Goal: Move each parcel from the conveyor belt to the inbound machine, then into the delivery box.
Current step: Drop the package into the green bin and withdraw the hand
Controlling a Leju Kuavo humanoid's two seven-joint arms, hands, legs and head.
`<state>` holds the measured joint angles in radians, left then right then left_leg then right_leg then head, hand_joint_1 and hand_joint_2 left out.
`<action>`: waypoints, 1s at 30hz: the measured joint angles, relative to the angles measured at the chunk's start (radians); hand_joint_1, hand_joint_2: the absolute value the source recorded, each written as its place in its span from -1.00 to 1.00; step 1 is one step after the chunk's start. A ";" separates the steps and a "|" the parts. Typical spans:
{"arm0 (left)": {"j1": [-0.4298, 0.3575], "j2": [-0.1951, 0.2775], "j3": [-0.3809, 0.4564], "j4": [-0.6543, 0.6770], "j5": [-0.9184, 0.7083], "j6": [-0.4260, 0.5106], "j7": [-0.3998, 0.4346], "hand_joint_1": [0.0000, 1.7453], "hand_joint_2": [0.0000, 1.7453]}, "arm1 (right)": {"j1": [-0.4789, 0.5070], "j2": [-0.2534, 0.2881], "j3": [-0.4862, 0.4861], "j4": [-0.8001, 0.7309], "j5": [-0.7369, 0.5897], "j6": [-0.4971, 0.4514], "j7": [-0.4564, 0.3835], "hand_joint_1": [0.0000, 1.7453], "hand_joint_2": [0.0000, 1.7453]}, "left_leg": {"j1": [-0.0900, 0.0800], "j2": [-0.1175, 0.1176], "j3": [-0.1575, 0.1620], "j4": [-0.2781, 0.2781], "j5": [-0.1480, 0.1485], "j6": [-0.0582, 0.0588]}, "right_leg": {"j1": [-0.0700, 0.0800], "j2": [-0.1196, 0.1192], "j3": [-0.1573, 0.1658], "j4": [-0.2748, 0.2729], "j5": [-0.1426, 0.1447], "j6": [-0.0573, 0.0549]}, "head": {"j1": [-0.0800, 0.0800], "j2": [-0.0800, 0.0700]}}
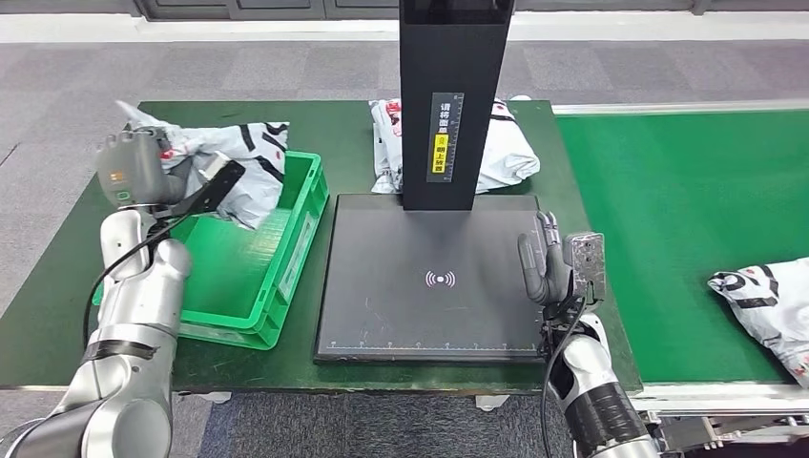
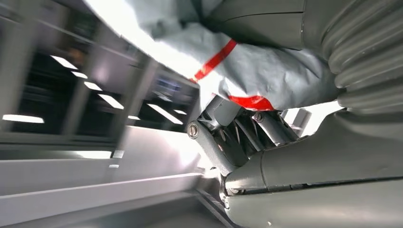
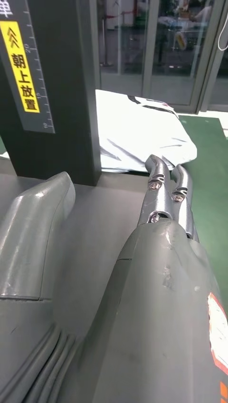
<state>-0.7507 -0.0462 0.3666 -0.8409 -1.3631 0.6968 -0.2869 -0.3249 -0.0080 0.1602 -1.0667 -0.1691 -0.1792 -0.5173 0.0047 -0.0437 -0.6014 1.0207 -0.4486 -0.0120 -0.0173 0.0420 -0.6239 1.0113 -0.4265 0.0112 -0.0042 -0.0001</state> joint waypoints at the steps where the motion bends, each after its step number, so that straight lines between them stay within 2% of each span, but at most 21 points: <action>1: 0.000 0.010 0.014 0.000 -0.006 0.000 0.009 -0.10 1.00 | 0.000 -0.002 0.000 0.000 -0.002 0.000 0.000 -1.00 -1.00 | 0.000 0.000 0.000 0.000 0.000 0.000 | 0.000 0.000 0.000 0.000 0.000 0.000 | 0.000 0.000; 2: 0.000 0.020 0.027 0.004 -0.014 0.000 0.023 -0.60 1.00 | 0.000 -0.004 0.000 0.000 -0.005 0.001 0.000 -1.00 -1.00 | 0.000 -0.001 0.000 0.000 0.000 0.000 | 0.000 0.000 0.000 0.000 0.000 0.000 | 0.000 0.000; 3: -0.003 0.030 0.037 0.016 -0.022 -0.004 0.046 -1.00 1.00 | 0.001 -0.006 0.000 0.000 -0.007 0.002 0.000 -1.00 -1.00 | 0.000 -0.001 0.000 0.000 0.000 0.000 | 0.000 0.000 0.000 0.000 0.000 0.000 | 0.000 0.000; 5: -0.021 0.052 0.049 0.082 -0.025 -0.029 0.097 -1.00 1.00 | 0.009 -0.008 0.000 -0.006 -0.011 0.003 0.003 -1.00 -1.00 | 0.000 -0.002 0.000 0.000 0.000 0.000 | 0.000 -0.001 0.000 0.000 0.000 0.000 | 0.000 0.000; 7: -0.043 0.069 0.053 0.184 -0.007 -0.107 0.110 -1.00 1.00 | 0.025 -0.010 0.000 -0.022 -0.011 0.004 0.011 -1.00 -1.00 | 0.000 -0.003 0.000 0.000 0.000 0.000 | 0.000 -0.003 0.000 0.000 0.000 0.000 | 0.000 0.000; 11: -0.053 0.073 0.044 0.324 0.045 -0.295 0.006 -1.00 -1.00 | 0.057 -0.019 0.000 -0.061 -0.003 0.012 0.033 -1.00 -1.00 | 0.000 -0.004 0.000 0.000 0.000 0.000 | 0.000 -0.003 0.001 0.000 0.000 0.000 | 0.000 0.000; 14: -0.062 0.065 0.021 0.374 0.063 -0.356 -0.024 -1.00 -1.00 | 0.063 -0.026 -0.003 -0.073 -0.002 0.018 0.046 -1.00 -1.00 | -0.001 -0.003 0.000 0.001 0.000 0.000 | -0.001 -0.003 0.001 0.000 0.000 0.000 | 0.000 0.000; 19: -0.080 0.056 -0.010 0.417 0.086 -0.383 -0.037 -1.00 -1.00 | 0.062 -0.034 -0.008 -0.078 -0.002 0.019 0.051 -1.00 -1.00 | -0.001 -0.003 0.000 0.001 0.000 0.000 | -0.001 -0.003 0.001 0.000 0.000 0.000 | 0.000 0.000; 25: -0.084 0.046 -0.044 0.426 0.237 -0.422 -0.170 -1.00 -1.00 | 0.061 -0.043 -0.010 -0.082 -0.007 0.020 0.054 -1.00 -1.00 | 0.000 -0.004 0.000 0.001 0.000 0.000 | 0.000 -0.003 0.001 0.000 0.000 0.000 | 0.000 0.000; 30: -0.083 0.032 -0.100 0.398 0.421 -0.425 -0.247 -1.00 -1.00 | 0.076 -0.044 -0.013 -0.108 -0.004 0.015 0.068 -1.00 -1.00 | 0.000 -0.003 0.000 0.001 0.000 0.000 | 0.000 -0.003 0.001 0.000 0.000 0.000 | 0.000 0.000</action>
<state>-0.8340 -0.0146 0.2665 -0.4431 -0.9422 0.2717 -0.5335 -0.2488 -0.0522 0.1472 -1.1749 -0.1728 -0.1640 -0.4497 0.0042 -0.0471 -0.6018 1.0217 -0.4483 -0.0121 -0.0177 0.0391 -0.6230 1.0111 -0.4263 0.0115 -0.0042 -0.0003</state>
